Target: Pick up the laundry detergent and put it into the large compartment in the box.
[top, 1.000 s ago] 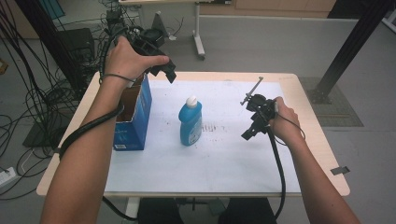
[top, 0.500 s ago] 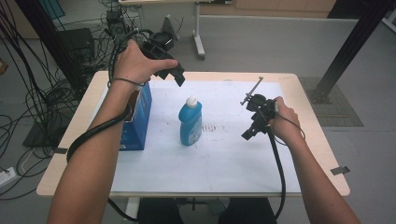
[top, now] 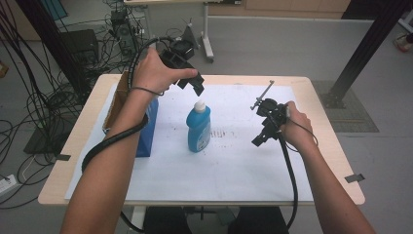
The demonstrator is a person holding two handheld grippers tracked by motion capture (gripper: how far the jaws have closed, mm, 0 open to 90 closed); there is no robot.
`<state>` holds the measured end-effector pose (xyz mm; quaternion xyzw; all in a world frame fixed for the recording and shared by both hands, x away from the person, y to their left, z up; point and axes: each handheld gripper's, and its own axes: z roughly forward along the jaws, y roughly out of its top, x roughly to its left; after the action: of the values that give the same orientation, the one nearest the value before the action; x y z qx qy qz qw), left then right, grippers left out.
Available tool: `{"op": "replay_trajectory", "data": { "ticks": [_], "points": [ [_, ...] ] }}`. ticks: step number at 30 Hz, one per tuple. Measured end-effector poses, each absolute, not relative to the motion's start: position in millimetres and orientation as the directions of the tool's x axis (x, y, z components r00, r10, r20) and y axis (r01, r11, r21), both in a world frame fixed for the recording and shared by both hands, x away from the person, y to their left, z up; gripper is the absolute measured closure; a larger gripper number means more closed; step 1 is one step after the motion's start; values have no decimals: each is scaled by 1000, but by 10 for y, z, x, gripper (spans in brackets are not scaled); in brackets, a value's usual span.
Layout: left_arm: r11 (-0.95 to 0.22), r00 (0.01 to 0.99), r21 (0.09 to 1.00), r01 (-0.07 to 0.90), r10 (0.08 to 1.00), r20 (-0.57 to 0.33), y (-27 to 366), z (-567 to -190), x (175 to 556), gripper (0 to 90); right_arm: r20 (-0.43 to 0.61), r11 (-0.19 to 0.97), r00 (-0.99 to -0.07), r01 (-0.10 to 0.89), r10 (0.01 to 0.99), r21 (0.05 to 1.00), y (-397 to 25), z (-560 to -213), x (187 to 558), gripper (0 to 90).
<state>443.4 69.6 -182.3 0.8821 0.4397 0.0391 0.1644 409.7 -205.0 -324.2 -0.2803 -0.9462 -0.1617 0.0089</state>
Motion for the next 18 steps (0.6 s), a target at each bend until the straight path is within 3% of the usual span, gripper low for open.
{"op": "replay_trajectory", "data": {
  "ticks": [18],
  "points": [
    [-571, 622, 320, 756, 779, -78, 587, -1987, 4407, 80, 103, 795, -844, 532, 527, 292, -2037, -3247, 4098, 67]
  ]
}}
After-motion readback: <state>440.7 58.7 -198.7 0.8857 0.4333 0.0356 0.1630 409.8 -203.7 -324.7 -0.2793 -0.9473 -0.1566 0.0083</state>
